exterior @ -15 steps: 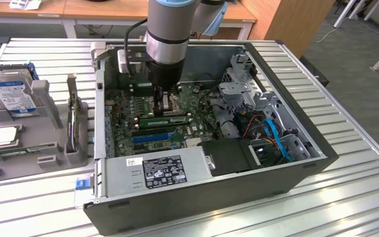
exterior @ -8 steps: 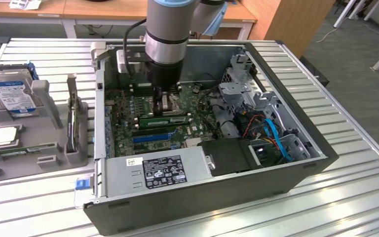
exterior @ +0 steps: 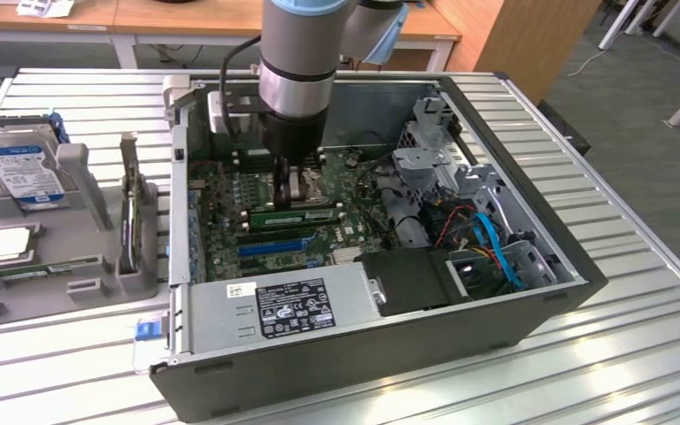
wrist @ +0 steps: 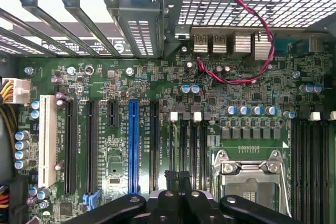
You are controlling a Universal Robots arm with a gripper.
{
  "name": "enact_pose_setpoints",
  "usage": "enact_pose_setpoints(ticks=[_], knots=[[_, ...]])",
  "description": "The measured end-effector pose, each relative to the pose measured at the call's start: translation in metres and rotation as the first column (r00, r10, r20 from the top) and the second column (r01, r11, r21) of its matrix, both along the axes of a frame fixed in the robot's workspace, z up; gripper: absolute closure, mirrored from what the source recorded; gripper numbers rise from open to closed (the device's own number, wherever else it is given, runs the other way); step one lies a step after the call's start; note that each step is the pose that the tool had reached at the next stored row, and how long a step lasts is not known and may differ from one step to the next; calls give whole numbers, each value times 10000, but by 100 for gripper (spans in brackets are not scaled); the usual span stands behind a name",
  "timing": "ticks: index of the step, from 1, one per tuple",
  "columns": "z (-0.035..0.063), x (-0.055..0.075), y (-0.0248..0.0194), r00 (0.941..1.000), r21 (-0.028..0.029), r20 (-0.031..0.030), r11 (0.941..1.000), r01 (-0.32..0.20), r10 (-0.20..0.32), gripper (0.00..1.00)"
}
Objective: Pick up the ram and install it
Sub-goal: 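Press down the ram until it locks into place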
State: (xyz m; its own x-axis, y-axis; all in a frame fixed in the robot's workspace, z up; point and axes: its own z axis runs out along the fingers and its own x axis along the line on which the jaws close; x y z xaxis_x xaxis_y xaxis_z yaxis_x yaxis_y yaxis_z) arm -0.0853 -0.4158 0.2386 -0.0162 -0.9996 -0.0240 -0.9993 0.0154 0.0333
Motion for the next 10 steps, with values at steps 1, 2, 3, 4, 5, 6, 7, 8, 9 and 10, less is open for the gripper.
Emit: enact_pose_setpoints(ticks=[1, 2, 3, 4, 5, 6, 7, 8, 9, 10], knots=[[-9, -1, 0, 10000, 0, 0, 10000, 1, -1, 90], [-17, -1, 0, 10000, 0, 0, 10000, 1, -1, 90], [-23, -2, 0, 10000, 0, 0, 10000, 1, -1, 90], [-26, -2, -1, 10000, -2, -1, 10000, 1, -1, 90], [-26, -2, -1, 10000, -2, -1, 10000, 1, -1, 90], [-26, -2, 0, 10000, -2, -1, 10000, 1, -1, 90], [-26, -2, 0, 10000, -3, -1, 10000, 1, -1, 90], [-29, -2, 0, 10000, 0, 0, 10000, 1, -1, 90], [-36, -1, 1, 10000, 3, 2, 10000, 1, -1, 90], [-43, -2, 0, 10000, 2, 1, 10000, 1, -1, 90]])
